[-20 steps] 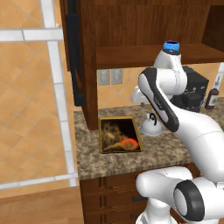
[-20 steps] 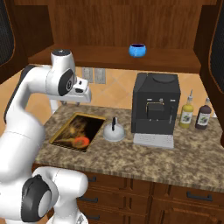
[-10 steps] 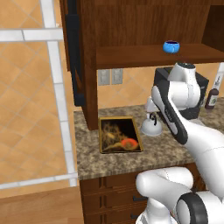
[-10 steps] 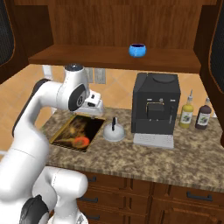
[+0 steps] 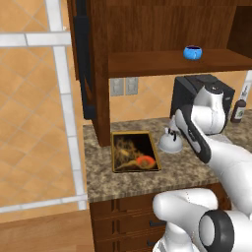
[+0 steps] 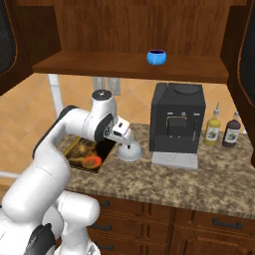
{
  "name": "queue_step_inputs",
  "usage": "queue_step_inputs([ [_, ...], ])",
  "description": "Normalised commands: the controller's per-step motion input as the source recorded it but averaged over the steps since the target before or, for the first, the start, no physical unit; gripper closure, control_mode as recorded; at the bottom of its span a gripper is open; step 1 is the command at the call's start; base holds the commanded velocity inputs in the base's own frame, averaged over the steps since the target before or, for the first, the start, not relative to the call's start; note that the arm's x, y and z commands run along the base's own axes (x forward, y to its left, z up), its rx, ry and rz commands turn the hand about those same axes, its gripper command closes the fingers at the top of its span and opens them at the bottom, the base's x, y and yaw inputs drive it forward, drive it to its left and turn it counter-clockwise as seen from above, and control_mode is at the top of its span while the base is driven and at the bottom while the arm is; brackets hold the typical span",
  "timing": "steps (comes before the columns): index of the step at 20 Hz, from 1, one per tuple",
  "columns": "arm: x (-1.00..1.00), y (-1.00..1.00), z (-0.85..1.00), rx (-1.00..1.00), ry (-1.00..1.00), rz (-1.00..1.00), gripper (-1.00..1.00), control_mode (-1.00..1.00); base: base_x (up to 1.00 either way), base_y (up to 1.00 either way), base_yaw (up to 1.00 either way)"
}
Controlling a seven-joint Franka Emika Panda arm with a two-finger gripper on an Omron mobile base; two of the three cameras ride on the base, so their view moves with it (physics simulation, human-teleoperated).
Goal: Pick the kettle from the counter and place it on the tray. Then pick the mug from the cabinet and place it on the tray. Then close the cabinet doors.
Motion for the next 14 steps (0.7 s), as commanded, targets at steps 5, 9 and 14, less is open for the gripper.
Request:
queue_step_inputs([
  [5,0.73,-0.05,-0.34,0.17,0.00,-0.14,-1.00,-1.00,0.00,0.00,0.00],
  [9,0.71,0.00,-0.24,0.04,0.00,-0.13,-1.00,-1.00,0.00,0.00,0.00],
  [14,0.46,-0.12,-0.13,0.00,0.00,-0.15,-1.00,-1.00,0.00,0.00,0.00],
])
